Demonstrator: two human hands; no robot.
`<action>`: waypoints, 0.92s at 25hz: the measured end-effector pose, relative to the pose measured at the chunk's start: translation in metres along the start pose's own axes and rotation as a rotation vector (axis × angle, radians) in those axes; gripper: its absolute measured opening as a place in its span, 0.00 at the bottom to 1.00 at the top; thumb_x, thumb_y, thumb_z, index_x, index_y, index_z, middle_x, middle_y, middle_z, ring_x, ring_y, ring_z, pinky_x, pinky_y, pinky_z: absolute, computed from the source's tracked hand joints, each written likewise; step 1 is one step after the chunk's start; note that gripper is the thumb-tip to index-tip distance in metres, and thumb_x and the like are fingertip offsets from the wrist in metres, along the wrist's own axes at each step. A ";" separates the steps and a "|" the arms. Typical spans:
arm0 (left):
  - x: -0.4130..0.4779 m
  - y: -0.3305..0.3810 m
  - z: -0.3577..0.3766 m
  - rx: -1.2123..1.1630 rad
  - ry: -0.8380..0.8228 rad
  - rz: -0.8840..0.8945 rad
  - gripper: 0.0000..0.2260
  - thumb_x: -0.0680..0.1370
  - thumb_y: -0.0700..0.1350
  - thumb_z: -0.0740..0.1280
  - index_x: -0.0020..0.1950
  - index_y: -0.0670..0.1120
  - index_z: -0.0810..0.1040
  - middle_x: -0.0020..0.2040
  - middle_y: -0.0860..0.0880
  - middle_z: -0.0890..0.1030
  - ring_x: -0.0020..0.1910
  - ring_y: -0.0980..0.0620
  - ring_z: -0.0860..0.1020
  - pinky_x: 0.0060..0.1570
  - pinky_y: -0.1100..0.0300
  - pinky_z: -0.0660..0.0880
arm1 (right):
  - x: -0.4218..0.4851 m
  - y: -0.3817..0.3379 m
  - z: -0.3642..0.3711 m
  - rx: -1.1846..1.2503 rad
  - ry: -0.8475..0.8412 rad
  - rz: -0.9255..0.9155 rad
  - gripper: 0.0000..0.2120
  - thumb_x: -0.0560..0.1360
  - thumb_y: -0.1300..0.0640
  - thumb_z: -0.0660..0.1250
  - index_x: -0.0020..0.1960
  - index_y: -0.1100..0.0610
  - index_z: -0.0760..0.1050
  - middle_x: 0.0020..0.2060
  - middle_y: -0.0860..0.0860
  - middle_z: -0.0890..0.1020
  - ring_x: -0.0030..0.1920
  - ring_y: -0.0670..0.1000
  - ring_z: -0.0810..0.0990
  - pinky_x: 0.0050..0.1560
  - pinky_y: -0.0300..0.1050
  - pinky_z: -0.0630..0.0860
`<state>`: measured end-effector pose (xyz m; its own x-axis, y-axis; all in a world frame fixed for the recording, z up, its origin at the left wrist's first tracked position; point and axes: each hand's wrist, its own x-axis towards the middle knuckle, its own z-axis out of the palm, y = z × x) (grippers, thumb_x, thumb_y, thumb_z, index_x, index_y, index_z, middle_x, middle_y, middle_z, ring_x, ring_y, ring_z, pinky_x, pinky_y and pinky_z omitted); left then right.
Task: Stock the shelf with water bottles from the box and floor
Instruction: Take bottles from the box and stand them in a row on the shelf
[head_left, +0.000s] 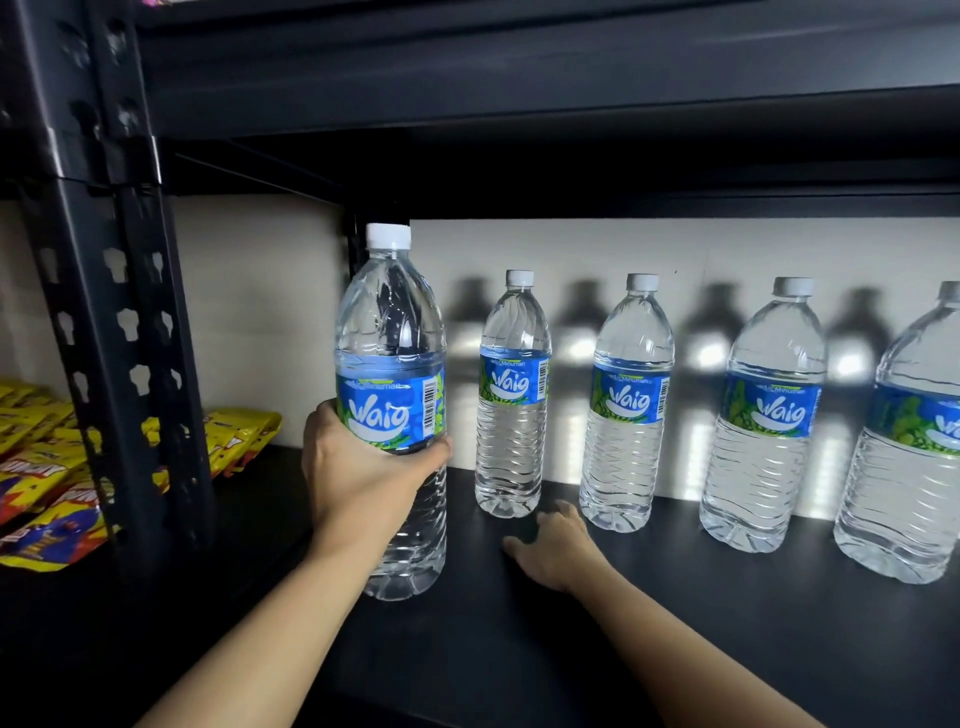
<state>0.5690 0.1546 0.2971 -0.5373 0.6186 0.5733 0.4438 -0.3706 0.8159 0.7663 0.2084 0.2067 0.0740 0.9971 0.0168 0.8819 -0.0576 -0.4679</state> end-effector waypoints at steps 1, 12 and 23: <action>0.001 0.000 0.005 0.013 -0.002 0.004 0.33 0.53 0.52 0.84 0.50 0.42 0.75 0.49 0.45 0.80 0.47 0.44 0.79 0.46 0.55 0.77 | -0.007 0.006 0.001 -0.060 -0.006 -0.031 0.37 0.78 0.38 0.59 0.78 0.62 0.60 0.80 0.58 0.54 0.80 0.55 0.49 0.79 0.48 0.49; 0.049 -0.020 0.067 0.095 -0.023 0.041 0.34 0.55 0.49 0.84 0.54 0.38 0.74 0.53 0.42 0.77 0.54 0.43 0.76 0.54 0.55 0.73 | -0.016 0.019 0.010 -0.153 0.104 -0.133 0.38 0.79 0.35 0.51 0.80 0.57 0.55 0.81 0.52 0.53 0.81 0.49 0.47 0.80 0.50 0.45; 0.050 -0.070 0.082 0.011 -0.113 -0.103 0.37 0.57 0.48 0.84 0.61 0.41 0.72 0.57 0.44 0.77 0.56 0.45 0.78 0.58 0.53 0.75 | -0.016 0.017 0.011 -0.178 0.111 -0.141 0.37 0.79 0.36 0.52 0.80 0.58 0.55 0.80 0.53 0.54 0.81 0.50 0.48 0.79 0.51 0.46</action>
<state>0.5698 0.2687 0.2623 -0.4969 0.7269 0.4741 0.3987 -0.2940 0.8687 0.7753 0.1917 0.1885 -0.0136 0.9849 0.1727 0.9544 0.0643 -0.2916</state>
